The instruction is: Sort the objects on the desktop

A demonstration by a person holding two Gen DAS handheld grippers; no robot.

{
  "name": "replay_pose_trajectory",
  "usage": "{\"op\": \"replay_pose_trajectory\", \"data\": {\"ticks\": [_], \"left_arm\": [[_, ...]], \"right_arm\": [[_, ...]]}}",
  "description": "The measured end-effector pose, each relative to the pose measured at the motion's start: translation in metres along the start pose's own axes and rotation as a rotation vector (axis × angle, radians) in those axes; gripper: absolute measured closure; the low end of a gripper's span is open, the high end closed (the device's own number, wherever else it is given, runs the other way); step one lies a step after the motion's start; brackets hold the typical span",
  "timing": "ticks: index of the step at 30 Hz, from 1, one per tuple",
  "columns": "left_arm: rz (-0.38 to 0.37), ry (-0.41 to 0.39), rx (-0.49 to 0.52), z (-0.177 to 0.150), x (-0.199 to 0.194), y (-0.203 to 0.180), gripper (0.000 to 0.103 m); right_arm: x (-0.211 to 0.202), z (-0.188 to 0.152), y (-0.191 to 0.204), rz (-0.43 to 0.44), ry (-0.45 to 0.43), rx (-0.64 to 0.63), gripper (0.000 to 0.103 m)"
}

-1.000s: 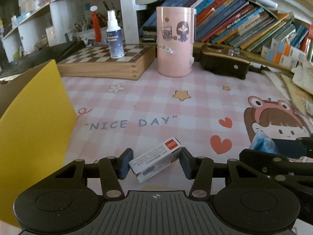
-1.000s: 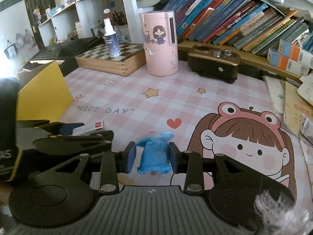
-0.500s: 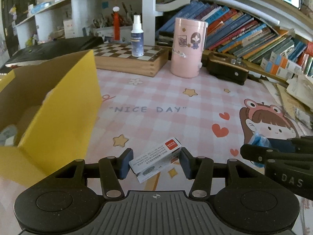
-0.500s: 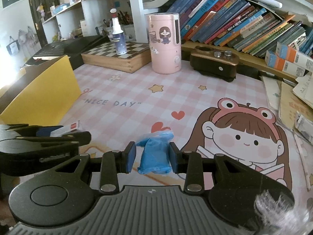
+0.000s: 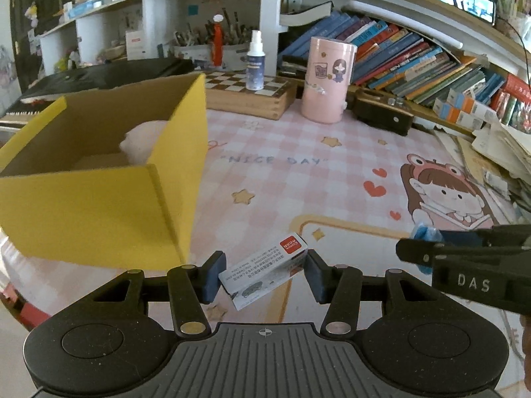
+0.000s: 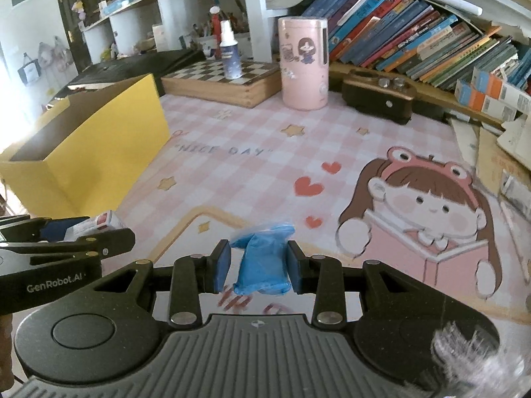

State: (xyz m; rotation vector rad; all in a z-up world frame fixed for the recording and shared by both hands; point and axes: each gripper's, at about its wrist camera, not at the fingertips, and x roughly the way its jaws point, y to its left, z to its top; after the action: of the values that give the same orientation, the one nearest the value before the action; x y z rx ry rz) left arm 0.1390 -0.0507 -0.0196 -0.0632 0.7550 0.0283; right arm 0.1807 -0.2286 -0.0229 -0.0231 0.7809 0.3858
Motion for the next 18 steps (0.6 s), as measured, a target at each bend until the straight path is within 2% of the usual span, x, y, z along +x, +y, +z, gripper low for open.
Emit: {"op": "replay_pose_trajectory", "data": {"ticks": [18], "left_arm": [[0.027, -0.003, -0.029, -0.050, -0.064, 0.096, 0.053]], "right_arm": [[-0.027, -0.041, 0.109, 0.023, 0.037, -0.021, 0.070]]}}
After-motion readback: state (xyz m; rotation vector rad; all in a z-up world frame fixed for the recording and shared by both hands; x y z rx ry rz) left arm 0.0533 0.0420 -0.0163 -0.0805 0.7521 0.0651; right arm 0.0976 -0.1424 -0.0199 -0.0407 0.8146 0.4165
